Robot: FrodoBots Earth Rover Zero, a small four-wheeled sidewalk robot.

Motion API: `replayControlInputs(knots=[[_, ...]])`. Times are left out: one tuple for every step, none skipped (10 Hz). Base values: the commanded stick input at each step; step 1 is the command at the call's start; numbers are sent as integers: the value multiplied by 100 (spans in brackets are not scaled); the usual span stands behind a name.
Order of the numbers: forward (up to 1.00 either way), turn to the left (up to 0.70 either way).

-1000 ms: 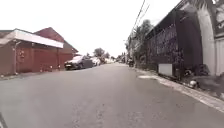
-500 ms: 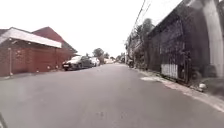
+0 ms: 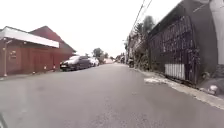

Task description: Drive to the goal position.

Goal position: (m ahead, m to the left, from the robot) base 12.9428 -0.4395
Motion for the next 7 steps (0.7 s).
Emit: replayControlInputs(knots=[[70, 0], [70, 0], [70, 0], [70, 0], [70, 0], [70, 0], [70, 0]])
